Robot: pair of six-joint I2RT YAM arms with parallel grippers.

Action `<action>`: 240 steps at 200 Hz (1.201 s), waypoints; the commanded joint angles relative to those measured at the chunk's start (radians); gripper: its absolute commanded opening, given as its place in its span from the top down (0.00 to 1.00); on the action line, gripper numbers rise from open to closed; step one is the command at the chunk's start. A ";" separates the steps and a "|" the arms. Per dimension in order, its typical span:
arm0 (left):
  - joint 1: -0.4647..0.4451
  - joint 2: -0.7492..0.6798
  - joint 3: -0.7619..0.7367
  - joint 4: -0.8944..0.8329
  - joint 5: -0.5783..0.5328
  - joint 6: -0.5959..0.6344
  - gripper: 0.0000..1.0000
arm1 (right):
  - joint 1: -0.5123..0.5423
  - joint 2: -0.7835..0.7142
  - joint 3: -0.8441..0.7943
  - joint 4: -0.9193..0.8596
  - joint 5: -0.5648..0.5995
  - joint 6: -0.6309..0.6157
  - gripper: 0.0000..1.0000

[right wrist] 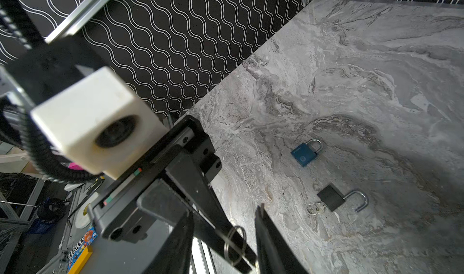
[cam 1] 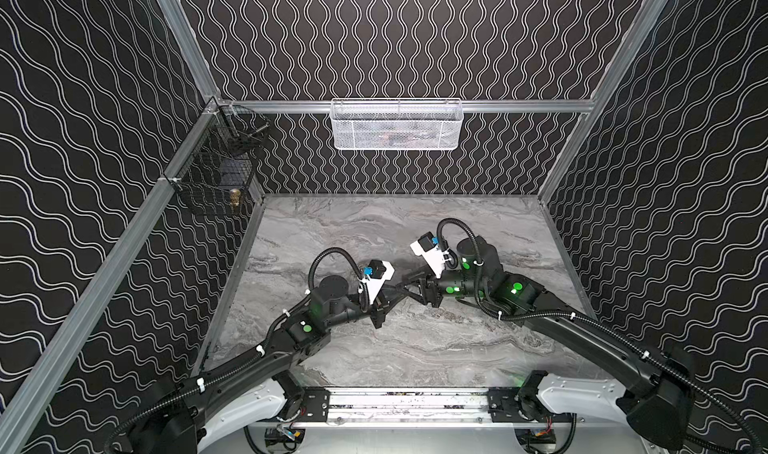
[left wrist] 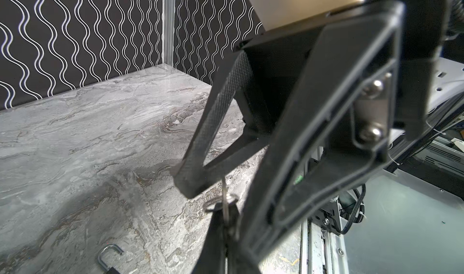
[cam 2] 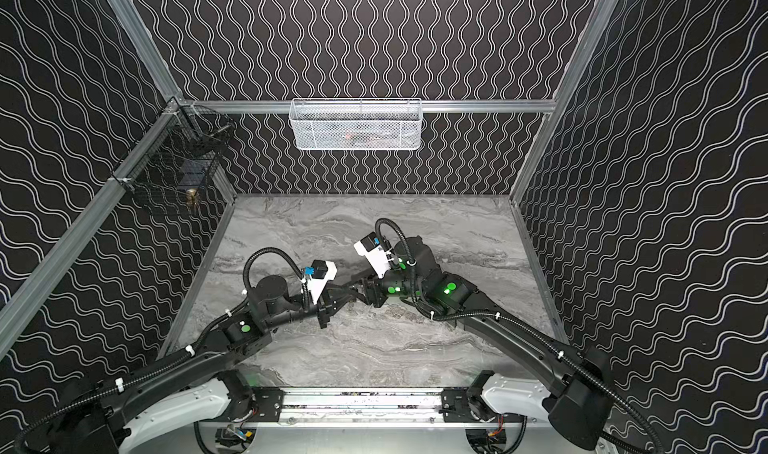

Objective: Unlock with the key

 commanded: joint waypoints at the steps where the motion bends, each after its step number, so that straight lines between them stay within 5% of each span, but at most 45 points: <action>1: 0.000 0.007 0.017 0.016 0.024 0.012 1.00 | -0.015 0.001 -0.001 0.047 -0.033 -0.024 0.62; 158: 0.002 0.032 0.028 0.024 0.039 0.013 1.00 | -0.089 0.002 -0.059 0.063 -0.151 -0.038 1.00; 212: 0.001 0.005 0.029 -0.009 0.005 0.012 1.00 | -0.091 -0.006 -0.053 0.093 -0.155 -0.004 1.00; 240: 0.002 -0.036 0.023 -0.052 -0.044 -0.012 0.65 | -0.094 -0.014 -0.057 0.116 -0.123 0.039 1.00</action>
